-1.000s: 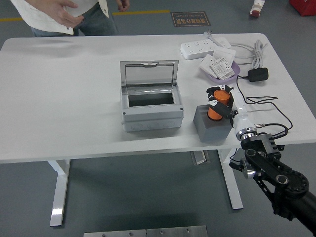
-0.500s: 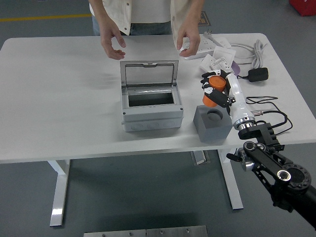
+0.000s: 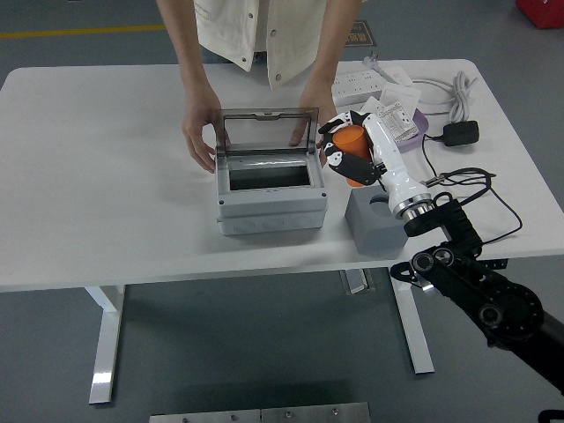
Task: Fetch the battery,place it into the box,close the lid of the box
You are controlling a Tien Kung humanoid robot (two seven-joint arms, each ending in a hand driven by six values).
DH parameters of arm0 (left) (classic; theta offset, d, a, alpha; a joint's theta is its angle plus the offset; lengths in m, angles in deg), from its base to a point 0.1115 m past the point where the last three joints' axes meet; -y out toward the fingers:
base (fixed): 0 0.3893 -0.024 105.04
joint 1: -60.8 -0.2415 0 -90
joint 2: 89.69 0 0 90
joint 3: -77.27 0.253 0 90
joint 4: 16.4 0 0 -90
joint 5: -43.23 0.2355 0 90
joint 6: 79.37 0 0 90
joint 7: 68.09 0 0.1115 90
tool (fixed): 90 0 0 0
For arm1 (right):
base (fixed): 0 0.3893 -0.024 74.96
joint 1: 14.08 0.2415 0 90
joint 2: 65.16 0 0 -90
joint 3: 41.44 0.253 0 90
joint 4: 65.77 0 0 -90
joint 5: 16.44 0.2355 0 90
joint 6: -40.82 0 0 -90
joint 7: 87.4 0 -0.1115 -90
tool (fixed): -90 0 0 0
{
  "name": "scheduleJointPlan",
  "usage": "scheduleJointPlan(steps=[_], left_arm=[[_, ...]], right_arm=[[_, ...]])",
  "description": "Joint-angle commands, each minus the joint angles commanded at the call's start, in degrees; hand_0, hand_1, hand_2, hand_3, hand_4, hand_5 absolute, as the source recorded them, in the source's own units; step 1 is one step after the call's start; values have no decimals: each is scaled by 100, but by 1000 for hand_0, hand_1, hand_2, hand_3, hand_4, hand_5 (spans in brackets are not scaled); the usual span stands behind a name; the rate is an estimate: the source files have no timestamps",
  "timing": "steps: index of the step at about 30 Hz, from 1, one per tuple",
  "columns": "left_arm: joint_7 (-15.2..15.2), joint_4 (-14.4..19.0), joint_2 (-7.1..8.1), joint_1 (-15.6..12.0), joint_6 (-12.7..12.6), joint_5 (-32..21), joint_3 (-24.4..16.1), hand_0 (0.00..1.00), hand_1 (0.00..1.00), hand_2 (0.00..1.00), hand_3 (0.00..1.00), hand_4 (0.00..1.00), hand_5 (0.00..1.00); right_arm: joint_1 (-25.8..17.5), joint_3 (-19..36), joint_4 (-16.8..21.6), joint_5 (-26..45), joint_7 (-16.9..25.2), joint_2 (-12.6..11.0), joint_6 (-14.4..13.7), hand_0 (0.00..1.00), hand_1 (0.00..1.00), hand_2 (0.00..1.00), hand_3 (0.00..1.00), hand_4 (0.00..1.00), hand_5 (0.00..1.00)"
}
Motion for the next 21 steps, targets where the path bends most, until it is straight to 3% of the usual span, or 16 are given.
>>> scheduleJointPlan(steps=[5, 12, 15, 21], left_arm=[[2, 0, 9, 4, 1, -16, 6, 573, 587, 504, 555, 523, 2], [21, 0, 28, 12, 18, -24, 9, 573, 587, 504, 555, 523, 2], [30, 0, 32, 22, 34, -31, 18, 573, 587, 504, 555, 523, 2], [58, 0, 39, 32, 68, -48, 63, 573, 587, 504, 555, 523, 2]], right_arm=[[372, -468, -187, -853, -455, 1, 81, 54, 212, 346, 268, 2, 2], [1025, -1122, -603, -2003, -1012, 178, 347, 28, 191, 346, 272, 2, 2], [1373, -1431, -895, -2411, -1114, 359, 418, 28, 190, 339, 285, 2, 2], [1972, -1827, -1506, -2417, -1103, 775, 488, 7, 185, 323, 325, 2, 2]])
